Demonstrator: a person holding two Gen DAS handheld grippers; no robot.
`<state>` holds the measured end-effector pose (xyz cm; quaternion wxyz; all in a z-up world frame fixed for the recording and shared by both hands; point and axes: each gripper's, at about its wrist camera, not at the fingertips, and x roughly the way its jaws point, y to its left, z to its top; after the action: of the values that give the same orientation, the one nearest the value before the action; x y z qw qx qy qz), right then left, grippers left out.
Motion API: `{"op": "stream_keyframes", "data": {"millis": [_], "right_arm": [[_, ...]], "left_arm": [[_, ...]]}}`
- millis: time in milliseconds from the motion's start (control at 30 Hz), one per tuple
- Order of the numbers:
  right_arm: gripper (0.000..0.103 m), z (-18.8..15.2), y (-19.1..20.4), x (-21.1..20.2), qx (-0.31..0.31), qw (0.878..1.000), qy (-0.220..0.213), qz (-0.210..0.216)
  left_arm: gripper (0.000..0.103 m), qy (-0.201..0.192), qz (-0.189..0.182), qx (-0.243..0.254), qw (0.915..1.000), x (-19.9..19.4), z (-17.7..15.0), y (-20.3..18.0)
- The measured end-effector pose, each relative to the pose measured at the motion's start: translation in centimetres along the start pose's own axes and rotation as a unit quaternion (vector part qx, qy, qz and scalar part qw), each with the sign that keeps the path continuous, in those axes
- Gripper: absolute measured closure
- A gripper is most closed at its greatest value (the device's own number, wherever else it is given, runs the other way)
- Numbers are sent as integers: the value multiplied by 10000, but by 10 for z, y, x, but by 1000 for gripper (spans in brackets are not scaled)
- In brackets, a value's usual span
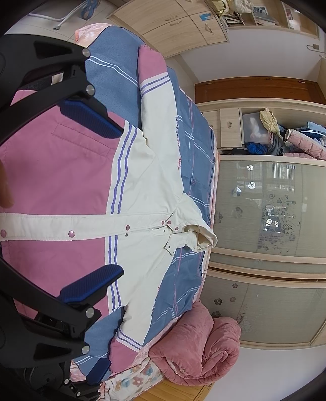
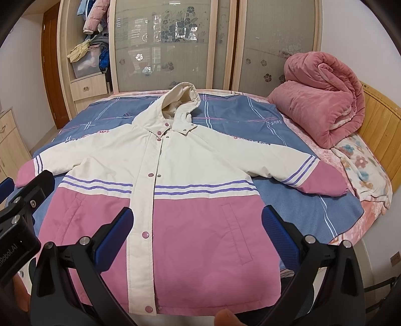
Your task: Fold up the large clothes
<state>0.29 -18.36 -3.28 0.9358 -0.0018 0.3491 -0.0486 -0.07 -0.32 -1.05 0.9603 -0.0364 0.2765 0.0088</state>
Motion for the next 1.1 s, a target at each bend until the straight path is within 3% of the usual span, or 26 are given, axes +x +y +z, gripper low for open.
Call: {"op": "stream_keyframes", "data": {"millis": [633, 967, 1100], "right_arm": [[1, 0, 4, 24, -79, 9997, 223, 10], [1, -5, 4, 62, -122, 9985, 538, 34], [1, -1, -15, 84, 66, 9983, 554, 178]], "left_arm": [[2, 240, 14, -28, 9997, 27, -9, 4], [2, 595, 81, -39, 9982, 66, -14, 6], [2, 807, 80, -77, 9967, 89, -18, 7]]}}
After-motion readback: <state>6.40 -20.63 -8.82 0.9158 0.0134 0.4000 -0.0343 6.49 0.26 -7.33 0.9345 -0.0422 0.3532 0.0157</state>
